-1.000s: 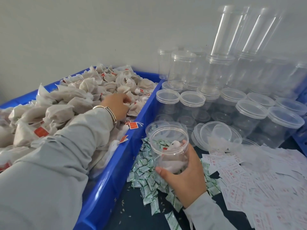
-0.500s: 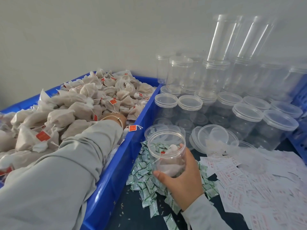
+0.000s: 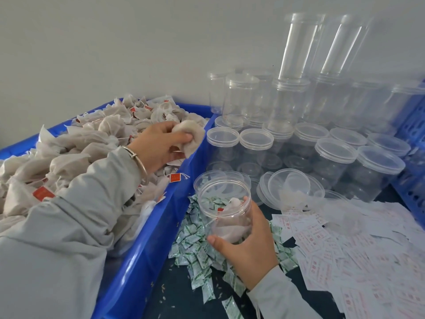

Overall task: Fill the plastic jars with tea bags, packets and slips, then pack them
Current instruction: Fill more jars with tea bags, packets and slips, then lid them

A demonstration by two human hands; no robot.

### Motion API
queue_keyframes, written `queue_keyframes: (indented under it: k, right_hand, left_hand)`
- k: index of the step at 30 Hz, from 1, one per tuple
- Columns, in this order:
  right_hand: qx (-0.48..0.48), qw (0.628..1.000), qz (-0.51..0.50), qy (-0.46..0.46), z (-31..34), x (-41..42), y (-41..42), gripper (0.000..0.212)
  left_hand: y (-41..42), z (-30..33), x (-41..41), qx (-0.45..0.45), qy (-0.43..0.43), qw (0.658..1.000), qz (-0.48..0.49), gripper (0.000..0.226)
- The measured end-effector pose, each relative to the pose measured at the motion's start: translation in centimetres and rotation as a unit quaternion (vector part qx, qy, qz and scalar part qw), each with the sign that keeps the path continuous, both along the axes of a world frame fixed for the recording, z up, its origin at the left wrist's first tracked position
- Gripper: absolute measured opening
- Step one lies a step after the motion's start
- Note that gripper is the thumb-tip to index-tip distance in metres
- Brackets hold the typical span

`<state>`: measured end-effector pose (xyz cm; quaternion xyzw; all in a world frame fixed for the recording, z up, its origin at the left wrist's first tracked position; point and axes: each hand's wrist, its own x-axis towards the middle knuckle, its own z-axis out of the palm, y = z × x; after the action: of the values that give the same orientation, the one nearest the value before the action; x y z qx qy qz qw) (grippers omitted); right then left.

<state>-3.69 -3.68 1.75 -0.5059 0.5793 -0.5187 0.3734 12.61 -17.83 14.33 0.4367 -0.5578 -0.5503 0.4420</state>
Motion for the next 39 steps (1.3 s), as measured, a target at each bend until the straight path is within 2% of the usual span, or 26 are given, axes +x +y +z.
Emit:
queue_keyframes:
  k: [2, 5, 8, 11, 14, 16, 18, 21, 25, 27, 30, 32, 34, 36, 39]
  right_hand:
    - [-0.002, 1.000, 0.001, 0.001, 0.0, 0.0, 0.0, 0.107]
    - [-0.009, 1.000, -0.006, 0.006, 0.1, 0.0, -0.1, 0.107]
    - [-0.018, 1.000, -0.009, 0.012, 0.2, 0.0, -0.1, 0.100]
    - [-0.018, 1.000, -0.009, 0.016, 0.0, 0.1, -0.2, 0.102]
    - [-0.017, 1.000, -0.007, 0.013, -0.1, 0.1, -0.2, 0.107]
    - [-0.020, 1.000, -0.007, 0.012, -0.1, 0.2, -0.2, 0.106]
    - [-0.023, 1.000, -0.010, 0.014, 0.0, 0.2, -0.2, 0.102]
    - [-0.025, 0.999, -0.019, 0.005, -0.1, 0.1, -0.2, 0.098]
    - [-0.013, 1.000, -0.017, 0.003, -0.2, 0.1, -0.2, 0.105]
    - [-0.007, 1.000, -0.017, 0.004, -0.2, 0.1, -0.2, 0.106]
    - [-0.005, 1.000, -0.016, 0.003, -0.3, 0.0, -0.1, 0.104]
    - [-0.010, 1.000, -0.014, 0.010, -0.3, 0.0, -0.1, 0.102]
    - [-0.013, 1.000, -0.012, 0.011, -0.3, 0.1, -0.1, 0.103]
    - [-0.017, 1.000, -0.015, 0.011, -0.3, 0.2, -0.1, 0.104]
    - [-0.017, 1.000, -0.015, 0.002, -0.3, 0.1, -0.1, 0.102]
  left_hand:
    - [1.6, 0.7, -1.2, 0.003, 0.036, 0.997, -0.073, 0.025]
    - [3.4, 0.7, -2.1, -0.015, -0.022, 0.982, -0.186, 0.045]
    - [4.6, 0.8, -2.6, -0.057, -0.083, 0.960, -0.262, 0.037]
    - [4.8, 0.5, -2.8, -0.125, -0.182, 0.938, -0.265, 0.030]
    - [4.6, 0.0, -2.8, -0.199, -0.313, 0.896, -0.245, 0.028]
    - [4.5, -0.2, -2.8, -0.214, -0.335, 0.884, -0.248, 0.025]
    - [4.3, -0.3, -2.7, -0.209, -0.326, 0.887, -0.252, 0.023]
    - [4.0, 0.1, -2.6, -0.201, -0.331, 0.901, -0.195, 0.013]
    - [1.9, 0.6, -1.3, -0.203, -0.313, 0.928, 0.007, 0.020]
    - [0.4, 0.8, 0.3, -0.196, -0.307, 0.925, 0.110, 0.019]
    - [-1.8, 0.0, 2.9, -0.204, -0.418, 0.860, 0.208, 0.013]
    - [-2.9, -1.0, 4.0, -0.181, -0.515, 0.810, 0.214, 0.012]
    - [-3.6, -2.0, 4.2, -0.144, -0.602, 0.766, 0.175, 0.024]
    - [-3.8, -3.0, 3.9, -0.109, -0.671, 0.727, 0.095, 0.032]
    - [-3.8, -4.3, 3.4, -0.062, -0.772, 0.632, -0.028, 0.033]
